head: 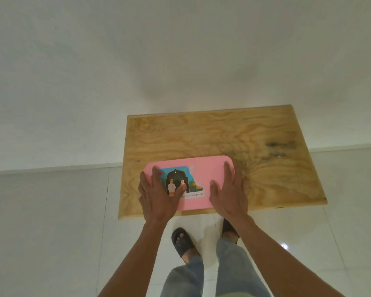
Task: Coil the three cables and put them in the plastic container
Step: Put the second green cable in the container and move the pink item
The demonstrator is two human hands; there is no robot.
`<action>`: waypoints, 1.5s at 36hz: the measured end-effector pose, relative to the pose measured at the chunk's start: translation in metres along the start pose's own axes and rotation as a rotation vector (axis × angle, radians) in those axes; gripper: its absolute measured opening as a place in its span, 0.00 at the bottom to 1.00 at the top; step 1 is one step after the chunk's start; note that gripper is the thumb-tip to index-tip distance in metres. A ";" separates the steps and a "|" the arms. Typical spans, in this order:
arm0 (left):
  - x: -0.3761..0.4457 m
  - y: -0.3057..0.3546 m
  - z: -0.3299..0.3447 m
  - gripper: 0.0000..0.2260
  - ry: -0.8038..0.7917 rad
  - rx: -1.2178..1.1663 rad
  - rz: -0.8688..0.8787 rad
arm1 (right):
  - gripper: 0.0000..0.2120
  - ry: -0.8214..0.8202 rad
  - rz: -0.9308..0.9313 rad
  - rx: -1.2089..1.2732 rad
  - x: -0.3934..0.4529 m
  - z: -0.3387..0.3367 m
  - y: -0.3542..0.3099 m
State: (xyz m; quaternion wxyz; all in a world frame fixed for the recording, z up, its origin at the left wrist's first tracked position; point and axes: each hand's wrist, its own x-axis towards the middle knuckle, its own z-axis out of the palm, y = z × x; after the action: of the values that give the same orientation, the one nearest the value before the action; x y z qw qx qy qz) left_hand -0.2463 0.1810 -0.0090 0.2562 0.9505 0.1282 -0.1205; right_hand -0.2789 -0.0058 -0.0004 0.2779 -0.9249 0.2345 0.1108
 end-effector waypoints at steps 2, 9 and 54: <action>-0.001 -0.003 0.002 0.47 0.022 0.028 0.046 | 0.36 0.039 -0.032 -0.050 -0.001 0.005 0.000; -0.002 -0.012 0.011 0.46 0.093 0.159 0.183 | 0.30 0.138 -0.170 -0.202 0.002 0.024 0.008; 0.002 -0.018 0.006 0.42 0.149 -0.099 0.095 | 0.33 0.248 -0.121 0.069 0.003 0.029 0.018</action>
State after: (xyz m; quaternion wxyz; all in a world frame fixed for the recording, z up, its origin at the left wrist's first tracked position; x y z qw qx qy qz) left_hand -0.2515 0.1934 -0.0232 0.2978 0.9481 0.1073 -0.0307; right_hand -0.2874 -0.0043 -0.0338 0.2846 -0.9339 0.2146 -0.0294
